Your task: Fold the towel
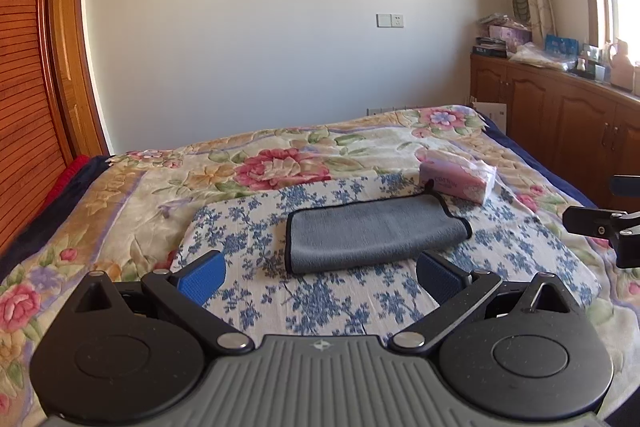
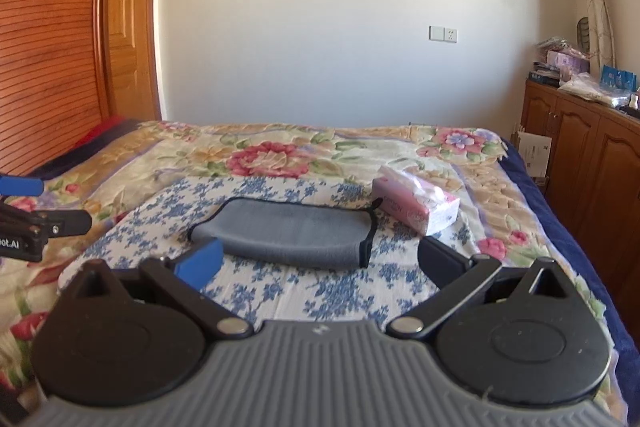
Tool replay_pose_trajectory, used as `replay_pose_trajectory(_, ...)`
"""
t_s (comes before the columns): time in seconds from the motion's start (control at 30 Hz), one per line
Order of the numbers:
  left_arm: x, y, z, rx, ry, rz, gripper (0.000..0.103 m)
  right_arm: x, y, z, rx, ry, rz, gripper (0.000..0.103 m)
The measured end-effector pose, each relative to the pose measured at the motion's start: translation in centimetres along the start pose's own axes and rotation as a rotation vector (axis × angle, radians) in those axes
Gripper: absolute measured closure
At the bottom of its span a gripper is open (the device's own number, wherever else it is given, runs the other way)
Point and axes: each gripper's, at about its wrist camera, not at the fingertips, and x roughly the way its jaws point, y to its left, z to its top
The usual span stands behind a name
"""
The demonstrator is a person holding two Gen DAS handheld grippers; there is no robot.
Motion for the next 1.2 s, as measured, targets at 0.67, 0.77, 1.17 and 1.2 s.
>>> replay_pose_trajectory(0.67, -1.7, -1.1, -4.5, 0.018, 0.027, 0.003, 0.0, -2.0, -0.4, -2.6, 0.038, 0.018, -0.01, 0.0)
replay_pose_trajectory(0.77, -2.0, -1.2, -5.0, 0.018, 0.016, 0.011, 0.0, -2.3, -0.5, -2.9, 0.038, 0.018, -0.011, 0.0)
replay_pose_trajectory(1.17, -2.3, -1.0, -7.0, 0.004, 0.008, 0.023, 0.0, -3.1, 0.2, -3.8, 0.02, 0.006, -0.023, 0.0)
replay_pose_trajectory(1.2, -2.3, -0.9, -7.1, 0.002, 0.007, 0.026, 0.0, -3.1, 0.2, -3.8, 0.019, 0.004, -0.027, 0.0)
